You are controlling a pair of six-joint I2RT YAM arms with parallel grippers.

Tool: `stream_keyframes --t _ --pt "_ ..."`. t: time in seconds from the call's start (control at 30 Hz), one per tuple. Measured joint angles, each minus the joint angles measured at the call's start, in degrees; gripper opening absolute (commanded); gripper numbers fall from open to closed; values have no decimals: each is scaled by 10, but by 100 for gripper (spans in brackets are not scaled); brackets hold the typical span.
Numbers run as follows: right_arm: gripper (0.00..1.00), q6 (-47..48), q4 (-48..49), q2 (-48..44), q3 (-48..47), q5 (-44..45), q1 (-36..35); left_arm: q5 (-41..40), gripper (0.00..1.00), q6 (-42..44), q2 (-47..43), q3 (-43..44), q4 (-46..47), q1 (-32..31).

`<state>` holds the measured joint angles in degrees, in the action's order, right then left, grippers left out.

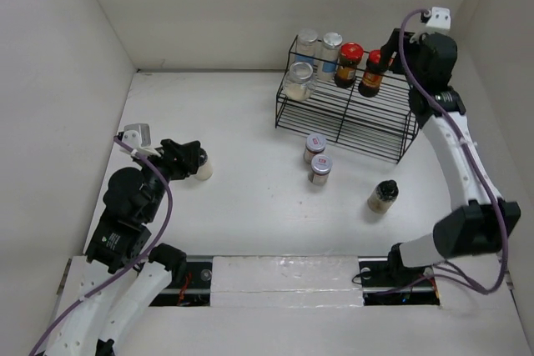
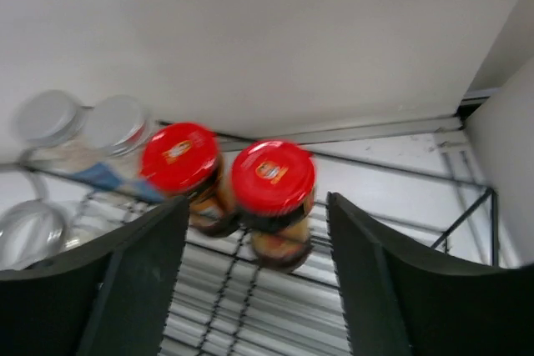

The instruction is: Organize the condiment bottles

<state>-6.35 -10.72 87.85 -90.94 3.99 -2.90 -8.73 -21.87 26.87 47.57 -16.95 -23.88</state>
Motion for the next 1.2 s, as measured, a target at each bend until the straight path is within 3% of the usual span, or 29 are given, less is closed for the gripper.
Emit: stream_keyframes --t 0.1,0.17,0.23,0.3,0.4,0.43,0.53,0.6,0.77,1.1,1.2 --pt "19 -9 45 -102 93 11 -38 -2 53 0 -2 0 0 0" --pt "14 -13 80 -153 146 5 -94 -5 52 0 -5 0 0 0" --pt "14 -13 113 -170 182 -12 -169 -11 50 -1 -12 0 0 0" --pt "21 -9 134 -155 198 -30 -252 -28 49 -4 -28 0 0 0" --pt "55 7 153 -79 201 -41 -365 -63 51 -15 -62 0 0 0" --pt "74 11 154 -47 200 -42 -399 -76 51 -20 -74 0 -2 0" --pt "94 32 151 59 179 -53 -479 -113 53 -33 -112 -1 -5 0" --pt "99 46 147 130 150 -58 -518 -132 53 -39 -133 -3 -5 1" --pt "100 64 141 254 65 -70 -559 -158 54 -45 -151 -4 -4 2" --pt "97 70 128 433 -141 -88 -555 -138 55 -43 -126 -13 -4 3" --pt "64 68 122 470 -180 -89 -557 -129 55 -41 -114 -13 -3 3"
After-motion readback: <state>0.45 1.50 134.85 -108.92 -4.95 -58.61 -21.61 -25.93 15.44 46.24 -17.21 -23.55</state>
